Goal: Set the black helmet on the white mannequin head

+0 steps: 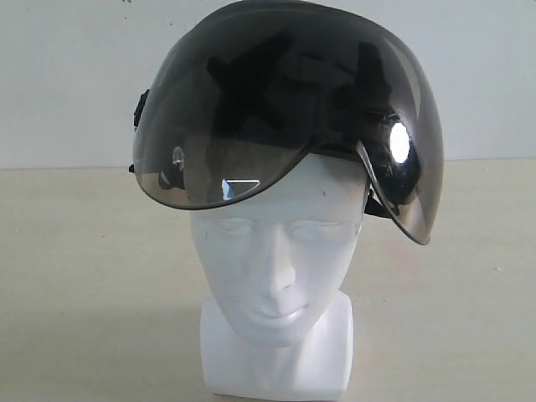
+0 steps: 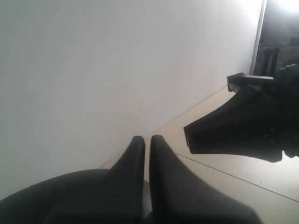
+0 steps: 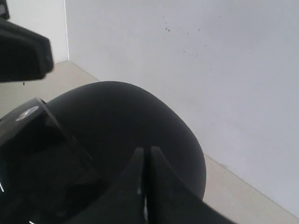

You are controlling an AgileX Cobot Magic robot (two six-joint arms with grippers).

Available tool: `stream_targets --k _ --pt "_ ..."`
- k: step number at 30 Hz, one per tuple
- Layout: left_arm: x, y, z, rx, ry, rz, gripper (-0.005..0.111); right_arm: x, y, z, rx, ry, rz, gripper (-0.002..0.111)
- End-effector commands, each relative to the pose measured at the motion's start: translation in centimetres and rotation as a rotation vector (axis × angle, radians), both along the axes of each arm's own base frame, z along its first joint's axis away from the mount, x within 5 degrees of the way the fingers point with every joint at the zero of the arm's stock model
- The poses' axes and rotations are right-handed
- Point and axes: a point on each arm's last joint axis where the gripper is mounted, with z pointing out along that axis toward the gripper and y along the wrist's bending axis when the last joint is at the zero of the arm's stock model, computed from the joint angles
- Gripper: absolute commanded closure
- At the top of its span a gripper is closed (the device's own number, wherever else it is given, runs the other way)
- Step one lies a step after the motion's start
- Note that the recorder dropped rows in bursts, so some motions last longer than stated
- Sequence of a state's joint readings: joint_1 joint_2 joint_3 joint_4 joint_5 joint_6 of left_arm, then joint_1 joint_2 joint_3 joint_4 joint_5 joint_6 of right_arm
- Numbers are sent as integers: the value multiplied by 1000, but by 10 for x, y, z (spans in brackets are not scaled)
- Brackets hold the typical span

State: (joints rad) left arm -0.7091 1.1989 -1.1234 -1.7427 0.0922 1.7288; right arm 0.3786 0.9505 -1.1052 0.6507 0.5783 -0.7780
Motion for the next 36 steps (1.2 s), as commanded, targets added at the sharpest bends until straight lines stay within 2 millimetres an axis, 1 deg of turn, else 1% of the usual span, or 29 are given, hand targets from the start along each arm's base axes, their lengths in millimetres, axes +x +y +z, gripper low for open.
stream_targets --k 1,5,12,14,16,19,22,23,25,28,33,36 --pt "9 -6 -4 14 16 16 102 2 5 0 -4 -8 46 108" --pt "17 -8 -2 32 1 56 102 4 11 -8 -28 43 111 108" --pt "17 -9 -1 22 6 48 102 10 14 -12 -50 42 124 108" --pt "17 -9 -1 3 24 47 102 15 15 -13 -48 41 119 108" --pt "17 -8 -1 3 26 55 102 17 19 -16 -38 55 152 108" --pt "21 -4 -2 9 33 112 102 13 26 -20 -37 98 253 108" --pt "21 -3 -2 -2 46 124 102 8 29 -23 -51 132 314 108" --pt "22 -3 -4 -1 51 124 102 7 29 -23 -55 139 324 108" --pt "23 -2 -13 20 73 143 102 7 29 -23 -54 141 327 108" --pt "25 4 -39 50 153 213 102 10 28 -22 -41 121 295 108" --pt "22 19 -46 55 182 326 102 13 27 -20 -31 97 260 108" --pt "18 23 -51 61 189 330 102 14 27 -19 -28 90 250 108"
